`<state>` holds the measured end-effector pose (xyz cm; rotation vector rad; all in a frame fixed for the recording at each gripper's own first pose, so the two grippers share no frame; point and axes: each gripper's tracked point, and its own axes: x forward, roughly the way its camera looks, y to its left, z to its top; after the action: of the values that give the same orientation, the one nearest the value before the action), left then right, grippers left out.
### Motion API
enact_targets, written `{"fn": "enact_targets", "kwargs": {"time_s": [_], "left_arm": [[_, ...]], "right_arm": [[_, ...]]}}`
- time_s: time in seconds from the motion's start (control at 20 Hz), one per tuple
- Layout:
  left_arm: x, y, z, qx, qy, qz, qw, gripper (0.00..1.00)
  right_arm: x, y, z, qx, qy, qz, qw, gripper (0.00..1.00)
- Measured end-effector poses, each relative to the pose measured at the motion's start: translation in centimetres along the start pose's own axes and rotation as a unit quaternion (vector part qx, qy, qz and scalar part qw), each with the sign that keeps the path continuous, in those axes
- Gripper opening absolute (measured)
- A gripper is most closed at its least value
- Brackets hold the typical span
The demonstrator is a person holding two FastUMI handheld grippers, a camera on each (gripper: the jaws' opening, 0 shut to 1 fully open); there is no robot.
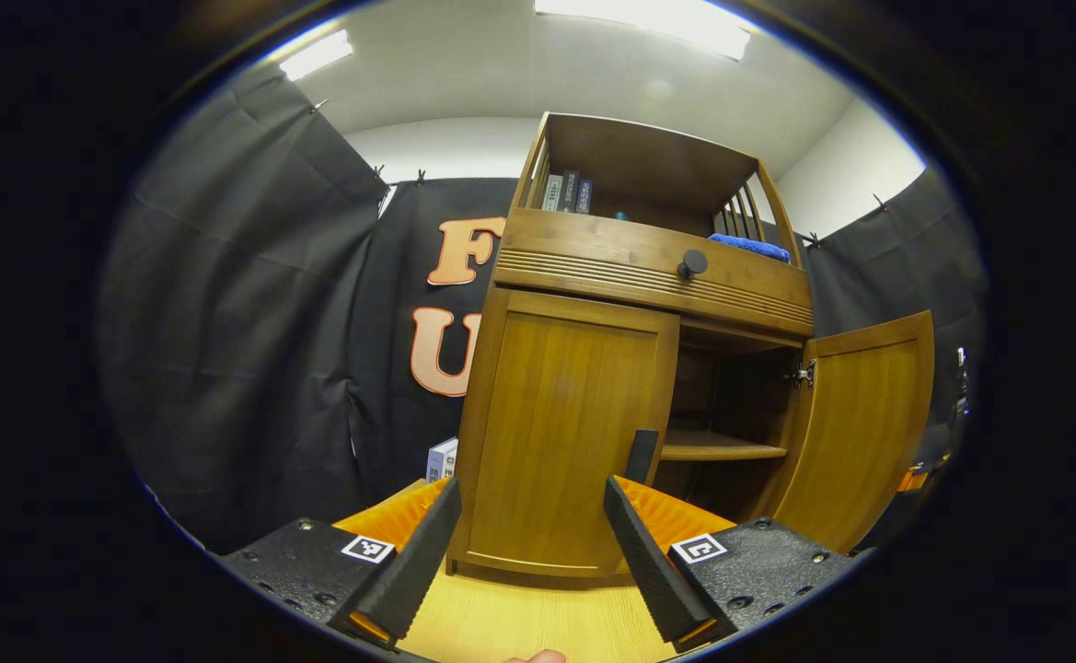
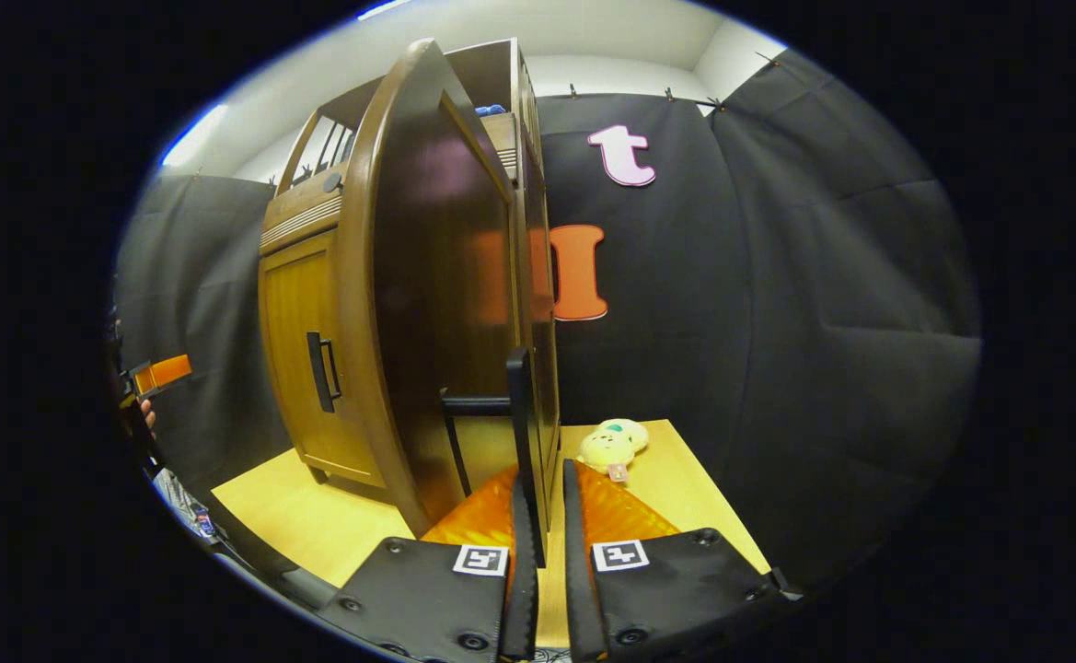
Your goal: Open the right door of the double-door shoe cabinet with the right hand, and open the left door with the left hand.
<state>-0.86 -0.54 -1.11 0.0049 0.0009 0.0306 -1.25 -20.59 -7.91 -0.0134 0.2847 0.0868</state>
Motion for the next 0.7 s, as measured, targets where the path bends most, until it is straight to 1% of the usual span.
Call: {"fn": "enact_targets", "kwargs": {"time_s": [0.05, 0.1, 0.2, 0.25, 0.3, 0.4, 0.45, 0.5, 0.6, 0.65, 0.7], "left_arm": [[0.1, 0.1, 0.0, -0.003, -0.001, 0.000, 1.000, 0.92], [0.1, 0.0, 0.1, -0.005, -0.002, 0.001, 1.000, 0.91], [0.1, 0.0, 0.1, -0.009, -0.003, 0.000, 1.000, 0.91], [0.1, 0.1, 0.2, -0.010, -0.004, 0.000, 1.000, 0.94], [0.2, 0.1, 0.2, -0.012, -0.005, 0.000, 1.000, 0.92], [0.2, 0.1, 0.1, -0.016, -0.005, 0.002, 1.000, 0.92], [0.1, 0.2, 0.1, -0.018, -0.004, 0.004, 1.000, 0.95], [0.1, 0.2, 0.1, -0.020, -0.004, 0.005, 1.000, 0.95], [0.2, 0.2, 0.2, -0.022, -0.006, 0.005, 1.000, 0.95], [0.3, 0.1, 0.2, -0.022, -0.006, 0.003, 1.000, 0.91], [0.3, 0.1, 0.2, -0.021, -0.006, 0.002, 1.000, 0.95]], "right_arm": [[-0.1, -0.3, 0.1, -0.001, 0.001, 0.006, 1.000, 0.20], [-0.1, -0.6, 0.2, -0.001, 0.001, 0.010, 1.000, 0.20], [0.0, -1.1, 0.3, 0.000, 0.001, 0.018, 1.000, 0.20], [0.1, -1.3, 0.2, 0.000, 0.001, 0.022, 1.000, 0.21], [0.2, -1.6, 0.1, 0.000, 0.002, 0.019, 1.000, 0.21], [0.1, -2.1, 0.1, 0.004, 0.001, 0.020, 1.000, 0.30], [0.0, -1.9, 0.1, 0.001, -0.001, 0.019, 1.000, 0.30], [-0.1, -1.7, 0.1, 0.000, -0.003, 0.019, 1.000, 0.44], [-0.2, -1.4, 0.0, 0.001, -0.009, 0.018, 1.000, 0.34], [-0.2, -1.3, 0.1, 0.002, -0.014, 0.015, 1.000, 0.29], [-0.4, -1.2, 0.0, 0.001, -0.017, 0.012, 1.000, 0.24]]}}
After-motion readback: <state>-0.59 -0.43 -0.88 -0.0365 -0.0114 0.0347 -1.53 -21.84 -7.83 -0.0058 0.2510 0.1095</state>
